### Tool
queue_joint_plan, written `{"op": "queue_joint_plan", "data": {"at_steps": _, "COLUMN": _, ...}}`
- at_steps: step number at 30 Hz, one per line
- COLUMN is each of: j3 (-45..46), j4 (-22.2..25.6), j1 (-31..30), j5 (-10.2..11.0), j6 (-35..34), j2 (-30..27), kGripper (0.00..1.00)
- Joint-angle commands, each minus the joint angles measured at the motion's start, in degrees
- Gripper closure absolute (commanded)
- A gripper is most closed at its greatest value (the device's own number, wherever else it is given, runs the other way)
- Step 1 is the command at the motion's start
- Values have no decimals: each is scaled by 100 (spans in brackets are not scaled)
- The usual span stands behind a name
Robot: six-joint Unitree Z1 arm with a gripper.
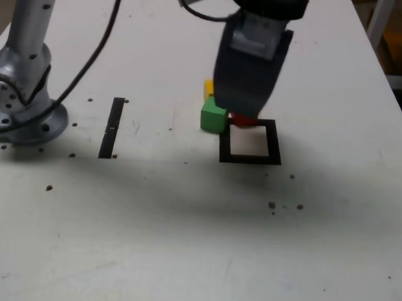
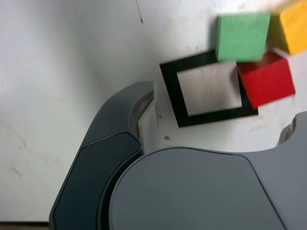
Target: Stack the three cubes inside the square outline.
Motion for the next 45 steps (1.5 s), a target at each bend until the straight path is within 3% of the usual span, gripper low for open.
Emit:
{"op": "queue_joint_plan", "data": {"at_steps": 1, "j3": 66, "j4": -127, "j1": 36, "j5": 7, "j6": -2, "j2": -13, "kGripper": 0}}
{"op": "queue_joint_plan", "data": {"at_steps": 9, "j3": 680, "j4": -501, "j1": 398, "j5": 36, "j6": -1, "j2": -204, "kGripper": 1}}
{"op": "queue_joint_plan", "data": {"at_steps": 28, "j3": 1186, "j4": -1793, "j1": 508, "j5": -12, "j6": 8, "j2": 405, "kGripper": 2}}
{"op": "queue_joint_plan", "data": {"at_steps": 45, "j3": 1373, "j4": -2019, "j1": 779, "j5": 310, "j6": 52, "j2": 449, "kGripper": 2}}
